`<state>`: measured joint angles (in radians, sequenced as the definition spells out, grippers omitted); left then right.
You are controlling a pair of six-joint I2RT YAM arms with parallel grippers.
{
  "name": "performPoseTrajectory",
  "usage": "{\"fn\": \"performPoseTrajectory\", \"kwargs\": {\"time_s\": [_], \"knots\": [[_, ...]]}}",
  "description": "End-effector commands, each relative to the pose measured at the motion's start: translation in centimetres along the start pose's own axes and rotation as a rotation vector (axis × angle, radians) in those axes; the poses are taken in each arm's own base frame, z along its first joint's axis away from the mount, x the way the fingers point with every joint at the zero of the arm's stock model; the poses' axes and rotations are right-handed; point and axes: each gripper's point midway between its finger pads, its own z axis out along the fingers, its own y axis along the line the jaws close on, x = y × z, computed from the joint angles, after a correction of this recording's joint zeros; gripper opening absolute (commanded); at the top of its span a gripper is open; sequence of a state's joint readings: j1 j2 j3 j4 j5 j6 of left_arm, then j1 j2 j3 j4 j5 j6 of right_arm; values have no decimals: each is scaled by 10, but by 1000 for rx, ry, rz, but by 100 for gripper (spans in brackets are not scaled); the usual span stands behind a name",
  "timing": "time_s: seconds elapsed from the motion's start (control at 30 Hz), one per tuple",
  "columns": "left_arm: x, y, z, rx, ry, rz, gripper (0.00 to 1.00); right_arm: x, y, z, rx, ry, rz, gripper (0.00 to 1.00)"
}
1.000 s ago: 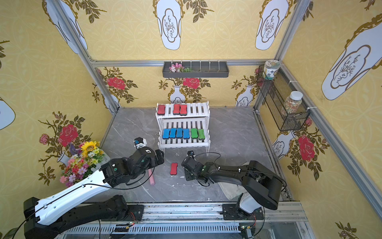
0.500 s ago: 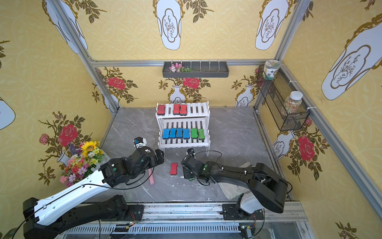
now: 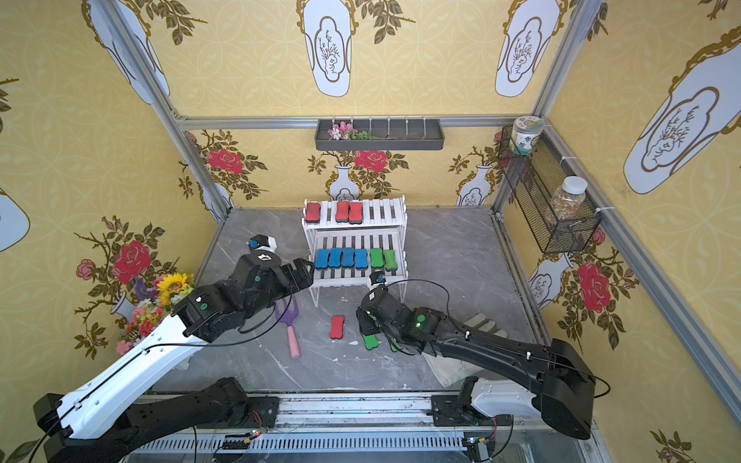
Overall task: Remove the whiteboard erasers from the shelf
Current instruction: Place the whiteboard eraser at the center of the board, then pick up the whiteboard eraser from the shelf.
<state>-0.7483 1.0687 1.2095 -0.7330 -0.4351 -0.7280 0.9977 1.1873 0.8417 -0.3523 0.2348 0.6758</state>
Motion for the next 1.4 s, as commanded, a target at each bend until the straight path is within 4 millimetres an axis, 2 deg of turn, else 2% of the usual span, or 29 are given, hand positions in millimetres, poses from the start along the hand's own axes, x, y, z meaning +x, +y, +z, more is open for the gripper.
{"fn": "performPoseTrajectory", "kwargs": {"time_s": [0.0,0.13,0.3,0.4,0.5,0.67,0.87,0.97,1.37], "knots": [[-20,-19,-1,41,-10,81,90,-9,-11,-10,46,-26,-4,59],[-49,-42,6,67,-32,113,85,-15,-18,-17,55,-40,15,59],[-78,-86,25,124,-32,180,79,-17,-23,-21,62,-43,26,58],[-91,-96,42,76,-37,229,75,-16,-26,-23,67,-43,29,58],[-104,-94,56,-13,-57,264,71,-16,-28,-25,68,-45,31,58],[-121,-87,70,-127,-91,313,70,-15,-33,-26,78,-44,31,58],[-125,-63,97,-285,-70,330,68,-16,-37,-27,82,-48,36,58],[-128,-52,103,-317,-70,303,68,-14,-40,-26,80,-45,42,58],[-125,-49,120,-330,-65,328,68,-12,-52,-29,91,-45,64,58]]}}
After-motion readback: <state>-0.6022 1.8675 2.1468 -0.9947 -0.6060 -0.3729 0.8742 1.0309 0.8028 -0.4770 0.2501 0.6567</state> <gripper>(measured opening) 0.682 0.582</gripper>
